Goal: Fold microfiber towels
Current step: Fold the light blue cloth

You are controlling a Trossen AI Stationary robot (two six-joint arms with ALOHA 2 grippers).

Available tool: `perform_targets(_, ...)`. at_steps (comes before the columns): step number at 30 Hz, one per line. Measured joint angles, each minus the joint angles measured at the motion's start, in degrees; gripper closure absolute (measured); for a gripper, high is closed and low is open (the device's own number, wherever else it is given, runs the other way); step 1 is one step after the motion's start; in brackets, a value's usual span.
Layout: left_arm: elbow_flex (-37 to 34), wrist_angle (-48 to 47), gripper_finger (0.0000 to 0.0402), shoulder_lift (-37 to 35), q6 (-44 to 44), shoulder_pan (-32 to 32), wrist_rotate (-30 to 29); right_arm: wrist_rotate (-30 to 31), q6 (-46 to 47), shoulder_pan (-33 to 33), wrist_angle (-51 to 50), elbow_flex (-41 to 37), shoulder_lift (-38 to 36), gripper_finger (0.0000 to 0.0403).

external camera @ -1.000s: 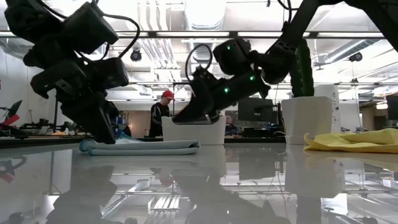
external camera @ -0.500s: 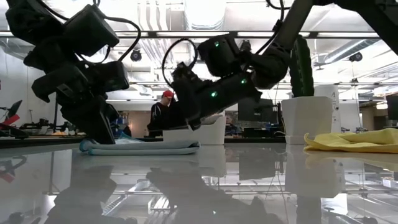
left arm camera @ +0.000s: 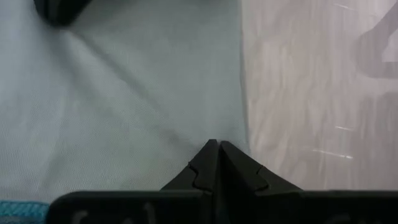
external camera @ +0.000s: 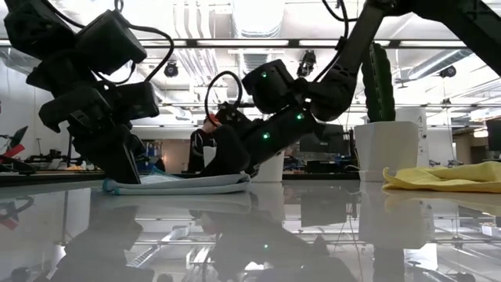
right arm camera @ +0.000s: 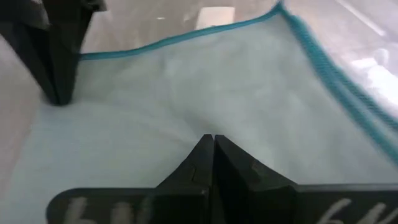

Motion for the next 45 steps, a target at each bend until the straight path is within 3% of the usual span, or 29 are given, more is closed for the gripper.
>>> perform_targets(9,1.07,-0.98,0.0398,-0.92,0.97,0.01,0.35,0.03,-4.23,0.02,-5.9,-0.05,-5.38,0.0394)
perform_targets(19,1.49,-0.66,0.0398,-6.48,4.1,-0.01,-1.18,-0.04,-13.06,3.86,-28.4,-0.05,-18.85,0.0394)
perform_targets(26,1.49,-0.59,0.0398,-10.86,7.36,-1.55,-4.96,0.0,-7.77,7.15,-36.62,-0.05,-24.38,0.0391)
perform_targets(31,1.71,-0.52,0.0394,-10.46,8.61,-5.15,-7.56,-0.02,-5.19,10.58,-38.44,-0.05,-23.87,0.0361)
perform_targets(39,3.36,-1.27,0.031,-8.34,4.56,-13.03,-7.3,3.25,-2.59,13.77,-38.37,-0.07,-21.62,0.0274)
perform_targets(45,4.13,-8.62,0.0252,-4.76,4.49,-16.33,-19.21,5.03,-4.22,13.88,-37.97,-0.19,-20.96,0.023)
